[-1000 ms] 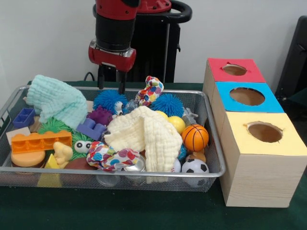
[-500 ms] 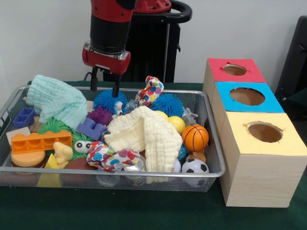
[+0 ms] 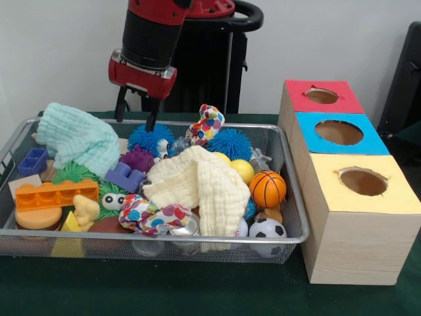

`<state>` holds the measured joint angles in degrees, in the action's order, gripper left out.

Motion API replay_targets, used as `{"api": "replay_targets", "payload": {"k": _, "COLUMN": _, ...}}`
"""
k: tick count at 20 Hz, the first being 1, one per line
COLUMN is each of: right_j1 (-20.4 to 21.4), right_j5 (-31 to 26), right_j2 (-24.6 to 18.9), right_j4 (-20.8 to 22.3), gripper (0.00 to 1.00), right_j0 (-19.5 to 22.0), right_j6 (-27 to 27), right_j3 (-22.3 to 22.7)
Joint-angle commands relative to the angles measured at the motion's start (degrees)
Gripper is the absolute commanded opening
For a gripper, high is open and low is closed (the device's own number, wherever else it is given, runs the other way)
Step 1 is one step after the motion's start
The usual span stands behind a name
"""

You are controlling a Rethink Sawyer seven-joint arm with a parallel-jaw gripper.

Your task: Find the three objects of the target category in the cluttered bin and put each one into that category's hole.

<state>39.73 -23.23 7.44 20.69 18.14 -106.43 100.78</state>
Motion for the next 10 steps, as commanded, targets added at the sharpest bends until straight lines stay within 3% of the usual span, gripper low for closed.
{"api": "replay_targets", "payload": {"k": 1, "right_j1": -1.26, "right_j5": -9.26, "right_j2": 3.05, "right_j4": 2.72, "gripper": 1.00, "right_j0": -2.73, "right_j6": -2.69, "right_j3": -5.40}}
{"api": "replay_targets", "payload": {"k": 5, "right_j1": -1.92, "right_j5": -12.72, "right_j2": 1.69, "right_j4": 0.28, "gripper": 1.00, "right_j0": -0.99, "right_j6": -1.52, "right_j3": -5.31}}
{"api": "replay_targets", "payload": {"k": 10, "right_j1": -1.71, "right_j5": -13.51, "right_j2": 1.34, "right_j4": 0.34, "gripper": 1.00, "right_j0": -0.89, "right_j6": -1.66, "right_j3": -5.17}}
